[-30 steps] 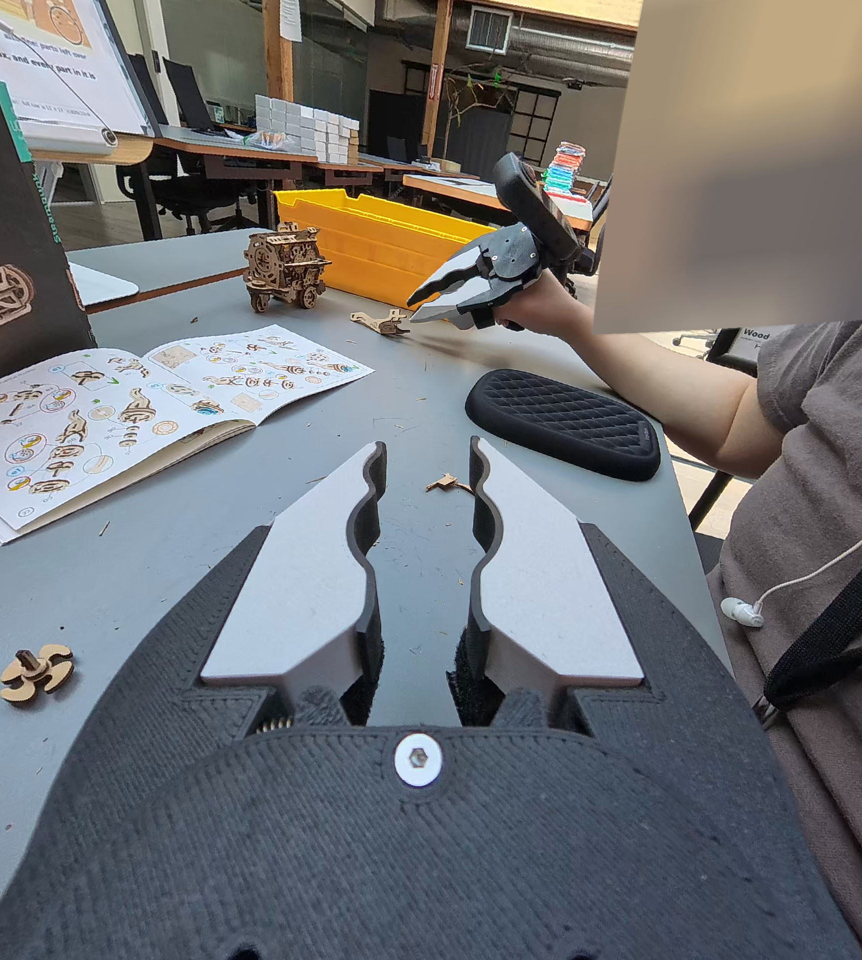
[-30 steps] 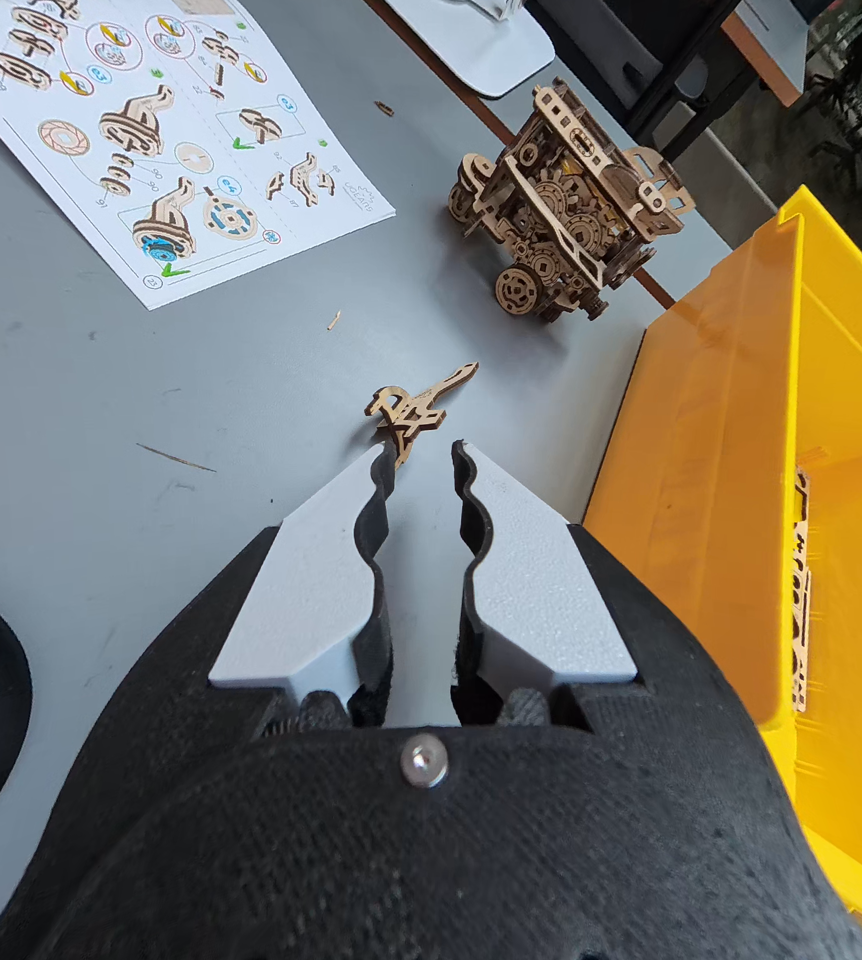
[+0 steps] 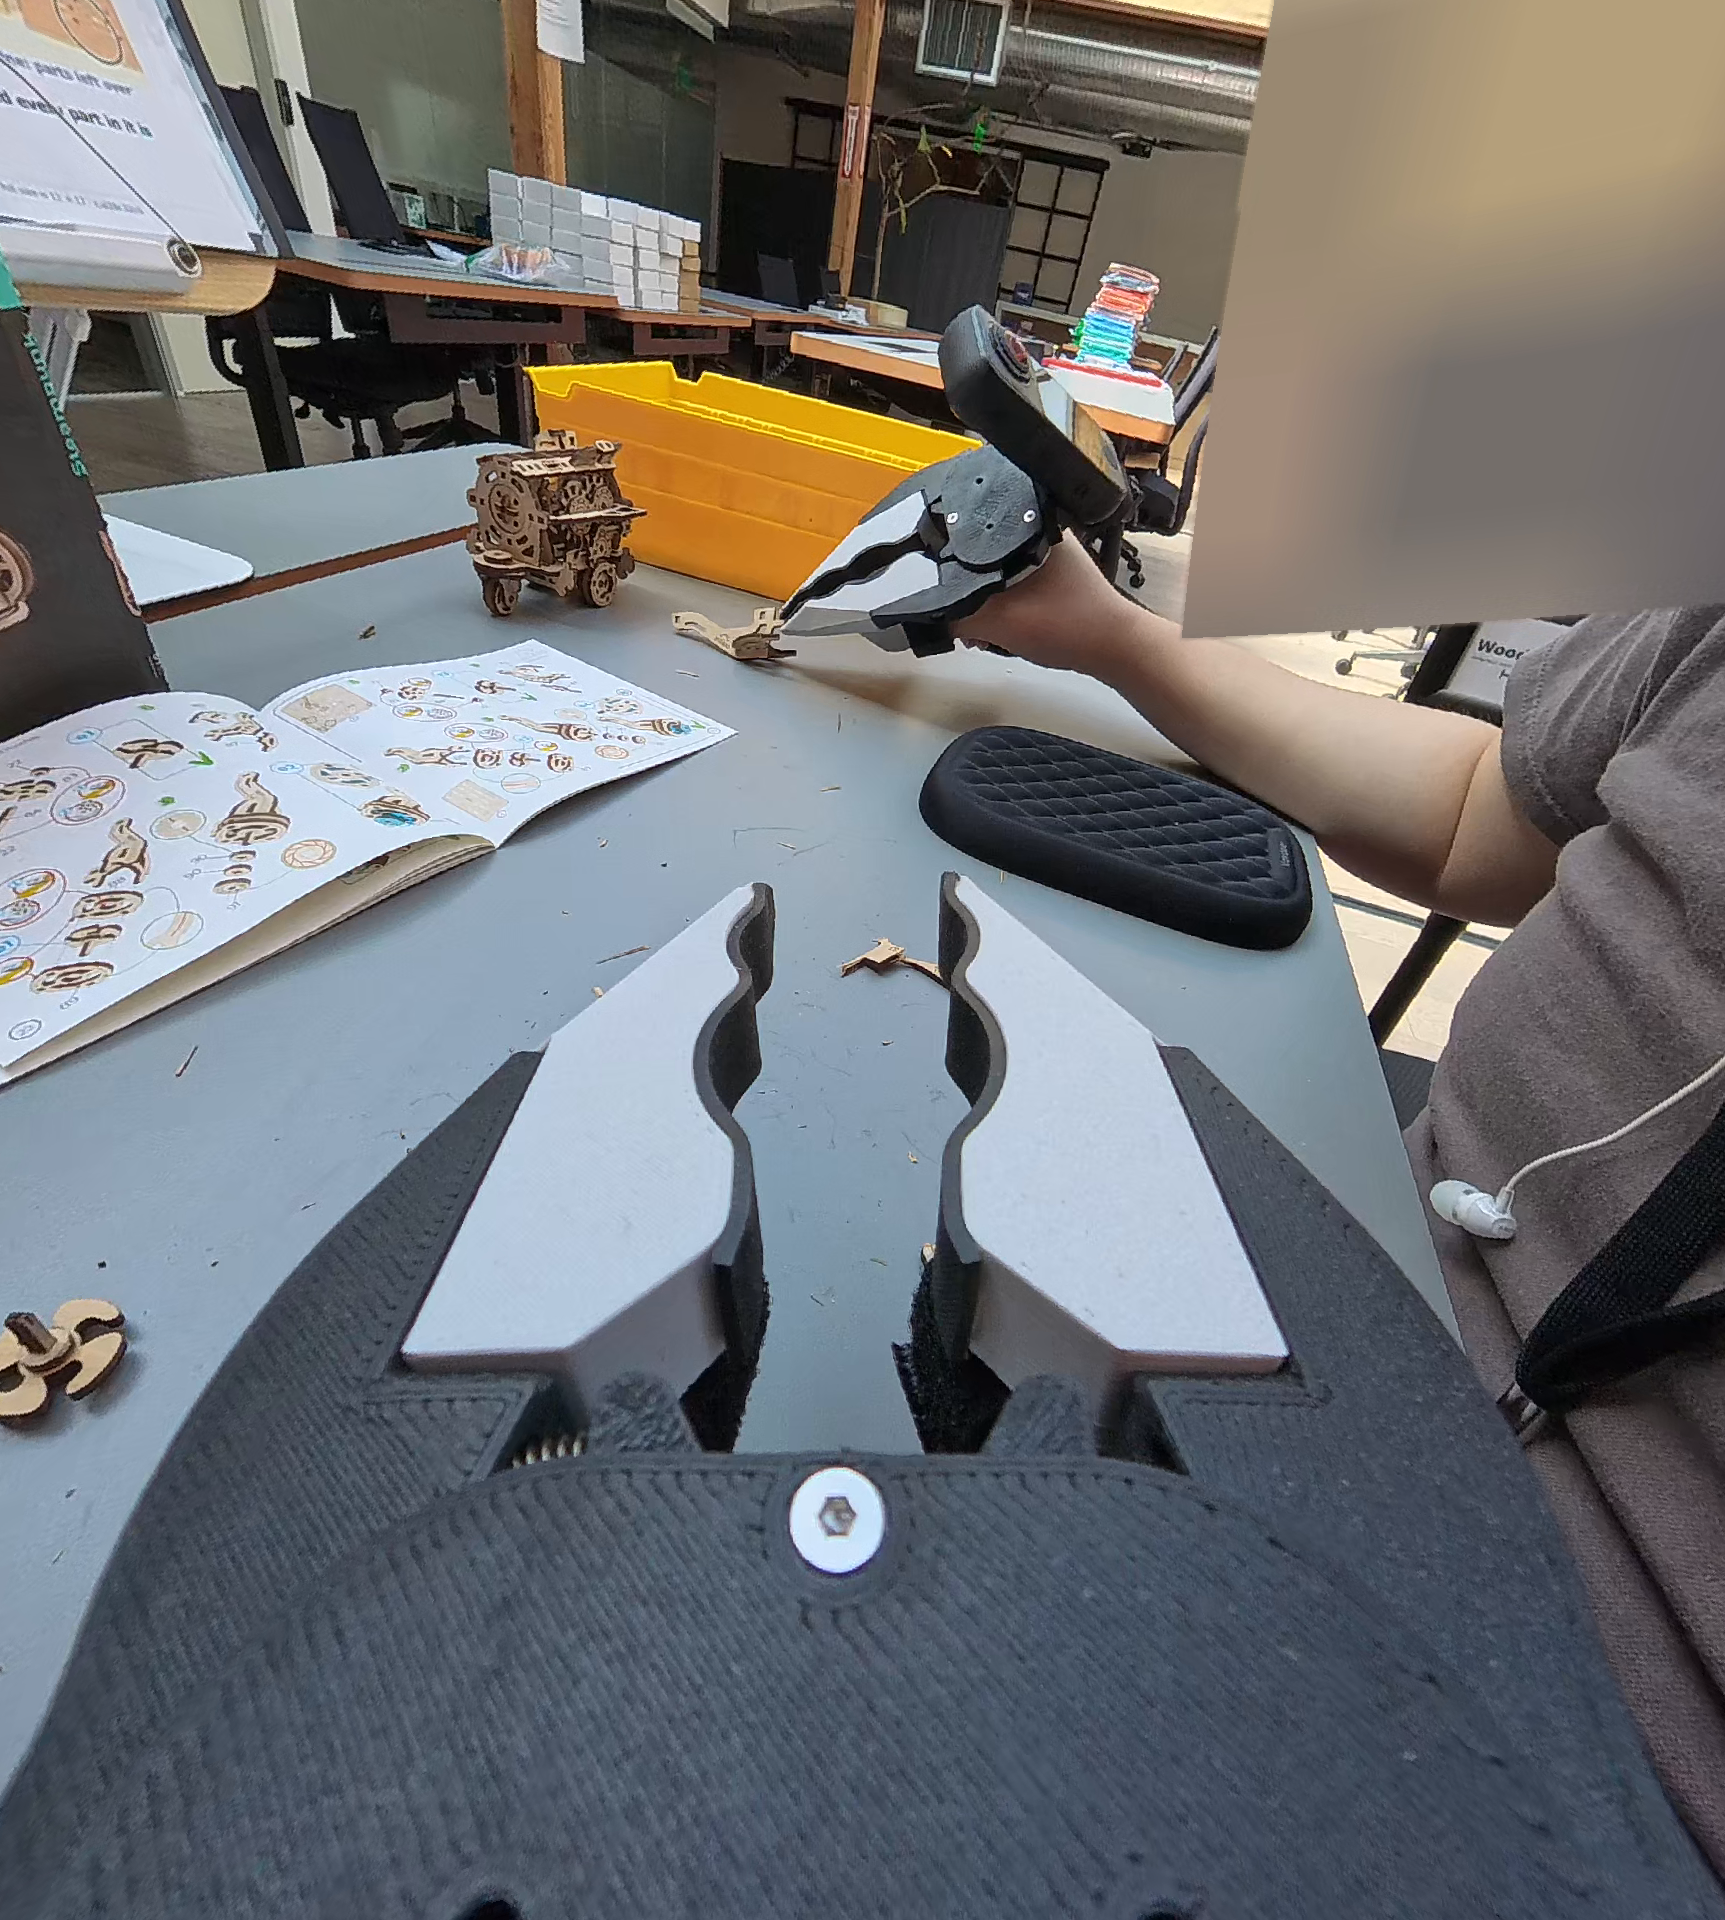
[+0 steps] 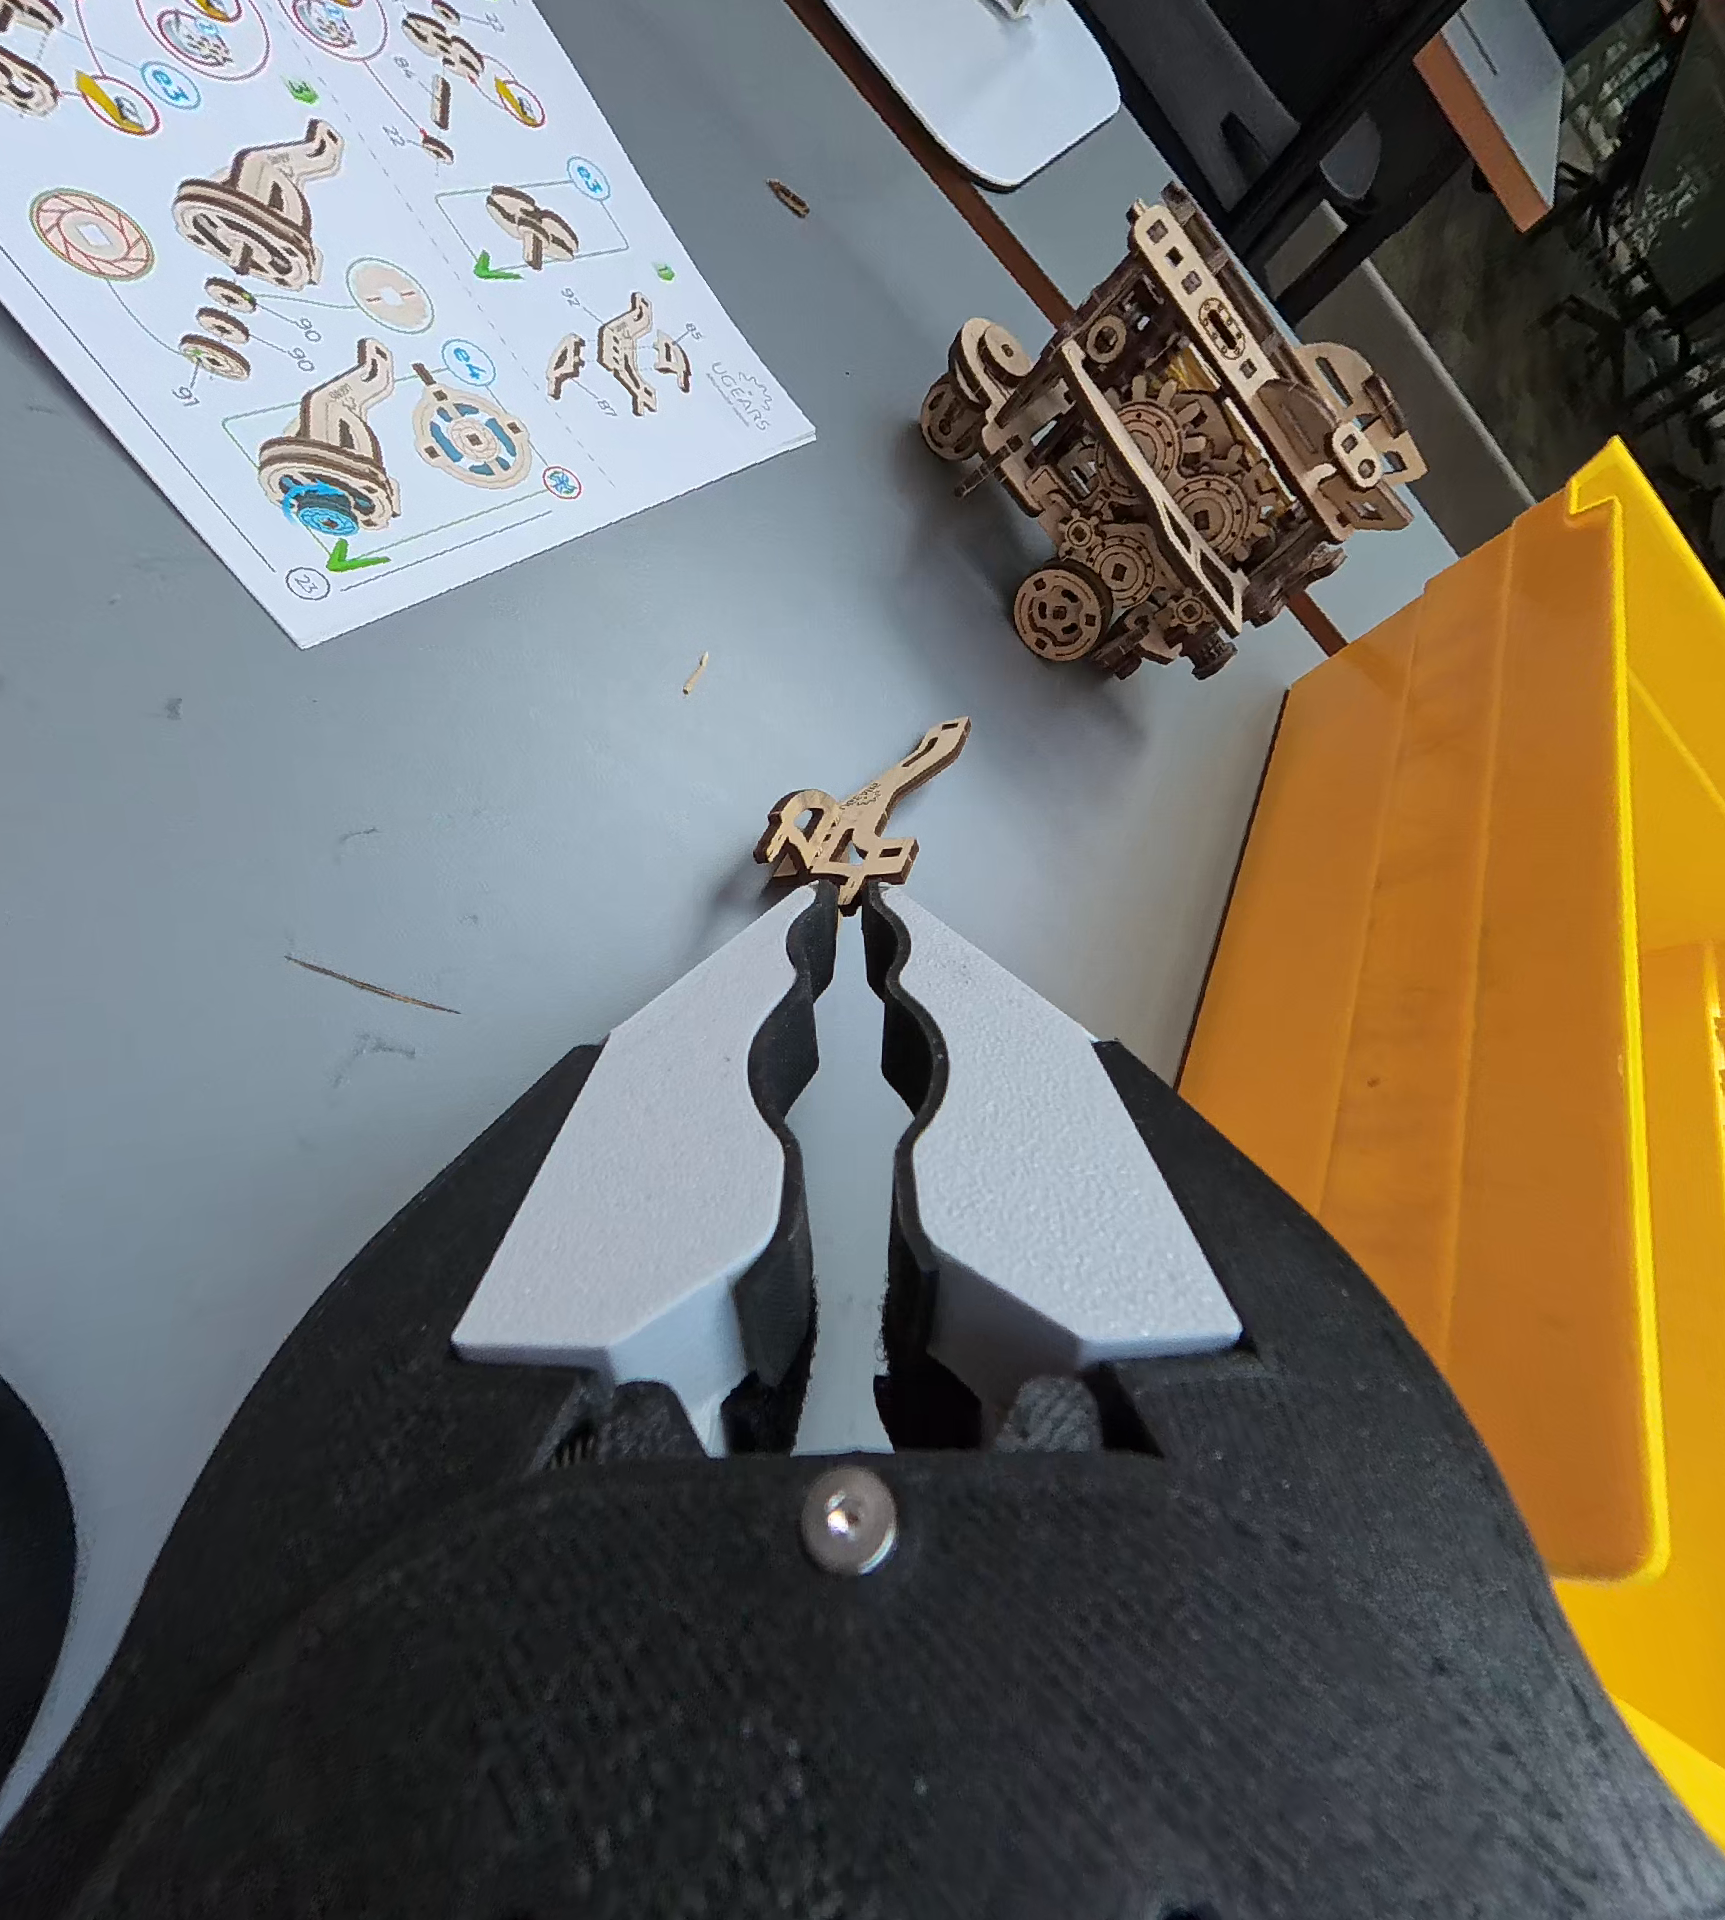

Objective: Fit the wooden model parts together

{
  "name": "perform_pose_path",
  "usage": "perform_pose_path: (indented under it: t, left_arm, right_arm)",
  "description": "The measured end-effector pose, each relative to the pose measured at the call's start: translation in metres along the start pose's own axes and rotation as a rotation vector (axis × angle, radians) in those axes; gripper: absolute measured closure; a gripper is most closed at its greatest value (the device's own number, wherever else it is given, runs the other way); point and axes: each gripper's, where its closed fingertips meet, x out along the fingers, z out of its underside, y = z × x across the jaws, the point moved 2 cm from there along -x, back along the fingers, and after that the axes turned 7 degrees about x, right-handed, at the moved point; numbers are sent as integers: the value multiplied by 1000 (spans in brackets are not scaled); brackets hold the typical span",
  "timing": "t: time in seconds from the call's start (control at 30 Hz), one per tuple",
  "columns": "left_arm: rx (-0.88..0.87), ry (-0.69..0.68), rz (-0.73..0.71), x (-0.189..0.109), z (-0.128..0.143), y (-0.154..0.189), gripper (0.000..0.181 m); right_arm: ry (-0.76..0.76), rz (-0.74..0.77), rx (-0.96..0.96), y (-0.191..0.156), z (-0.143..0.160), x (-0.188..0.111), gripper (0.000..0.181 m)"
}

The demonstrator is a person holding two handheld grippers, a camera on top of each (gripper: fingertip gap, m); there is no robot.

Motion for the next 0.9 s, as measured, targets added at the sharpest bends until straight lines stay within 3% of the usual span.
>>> perform_pose_path:
  t: [0.9]
  left_arm:
    - [5, -5, 9, 1, 0, 2, 151]
  right_arm:
    - [3, 9, 49, 0, -2, 1, 178]
